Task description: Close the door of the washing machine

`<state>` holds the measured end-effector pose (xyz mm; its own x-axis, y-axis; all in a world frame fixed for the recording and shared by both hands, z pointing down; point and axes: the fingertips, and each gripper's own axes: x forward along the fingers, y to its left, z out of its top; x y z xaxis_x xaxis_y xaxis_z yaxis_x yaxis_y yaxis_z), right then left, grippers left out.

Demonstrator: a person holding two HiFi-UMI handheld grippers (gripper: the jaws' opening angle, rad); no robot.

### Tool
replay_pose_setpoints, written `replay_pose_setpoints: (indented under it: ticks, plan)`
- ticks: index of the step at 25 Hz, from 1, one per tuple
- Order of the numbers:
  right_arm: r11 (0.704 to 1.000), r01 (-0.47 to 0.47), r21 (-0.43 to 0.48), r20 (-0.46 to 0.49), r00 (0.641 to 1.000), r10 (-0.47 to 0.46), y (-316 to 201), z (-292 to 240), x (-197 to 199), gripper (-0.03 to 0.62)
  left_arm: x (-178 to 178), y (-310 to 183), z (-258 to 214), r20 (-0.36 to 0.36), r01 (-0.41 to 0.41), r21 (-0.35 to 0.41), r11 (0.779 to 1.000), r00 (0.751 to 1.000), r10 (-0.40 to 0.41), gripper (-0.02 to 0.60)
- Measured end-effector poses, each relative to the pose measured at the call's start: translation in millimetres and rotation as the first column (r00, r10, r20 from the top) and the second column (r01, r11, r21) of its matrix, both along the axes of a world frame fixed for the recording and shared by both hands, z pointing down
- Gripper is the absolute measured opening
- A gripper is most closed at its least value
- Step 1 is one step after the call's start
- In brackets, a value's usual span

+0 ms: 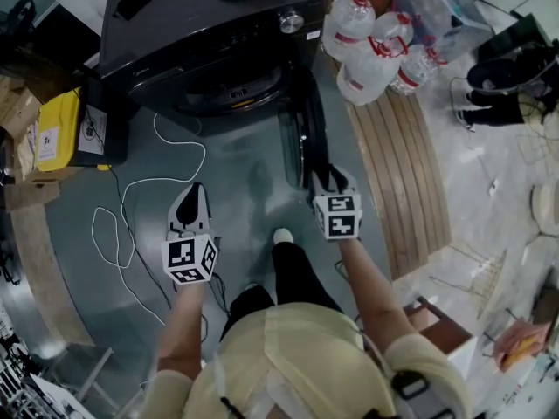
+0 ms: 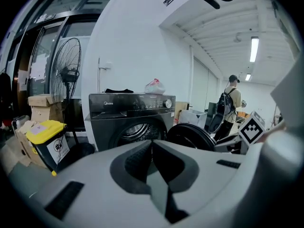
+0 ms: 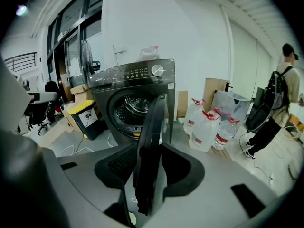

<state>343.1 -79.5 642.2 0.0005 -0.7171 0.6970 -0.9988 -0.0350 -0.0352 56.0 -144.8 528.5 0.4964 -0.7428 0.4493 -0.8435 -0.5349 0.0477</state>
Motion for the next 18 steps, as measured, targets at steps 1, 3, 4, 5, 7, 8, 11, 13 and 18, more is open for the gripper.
replay_pose_setpoints:
  ticks: [1,3,4,5,7,8,11,13,18]
  plan:
    - [1.0,0.0,-0.001,0.003,1.0,0.0,-0.4,-1.5,-1.0,0.161,2.1,0.2,0.3,0.005,-0.003,0.001,1.0,1.0,0.003,-0.012]
    - [1.0,-0.003,-0.003,0.009,1.0,0.003,-1.2,-4.6,-3.8,0.156,5.5,0.1,-0.3,0.009,-0.005,0.003,1.0,1.0,0.005,-0.012]
    - [1.0,-0.005,-0.005,0.013,1.0,0.005,-1.6,-5.9,-5.3,0.153,6.6,-0.2,-0.8,0.007,-0.003,0.004,1.0,1.0,0.003,-0.012]
    - [1.0,-0.007,-0.007,0.014,1.0,0.007,-1.9,-6.2,-6.2,0.15,7.5,-0.4,-1.1,0.005,0.001,0.003,1.0,1.0,-0.001,-0.012]
    - [1.0,-0.01,-0.013,0.012,1.0,0.01,-2.0,-4.9,-7.1,0.139,8.4,-0.6,-1.4,-0.001,0.009,0.002,1.0,1.0,-0.009,-0.012]
    - [1.0,-0.011,-0.015,0.013,1.0,0.012,-2.2,-4.6,-8.1,0.132,8.3,-0.5,-1.9,-0.003,0.013,0.002,1.0,1.0,-0.013,-0.012]
    - [1.0,-0.011,-0.02,0.018,1.0,0.012,-4.2,-3.9,-15.2,0.13,4.0,1.6,-4.6,-0.004,0.023,0.007,1.0,1.0,-0.023,-0.012]
    - [1.0,-0.011,-0.023,0.021,1.0,0.012,-6.6,-3.0,-22.3,0.13,-1.7,5.1,-5.5,-0.003,0.029,0.009,1.0,1.0,-0.029,-0.012]
    - [0.999,-0.01,-0.036,0.039,0.999,0.011,-12.9,-4.8,-46.0,0.13,-16.2,14.2,-2.8,-0.001,0.05,-0.012,0.999,0.999,-0.05,-0.012]
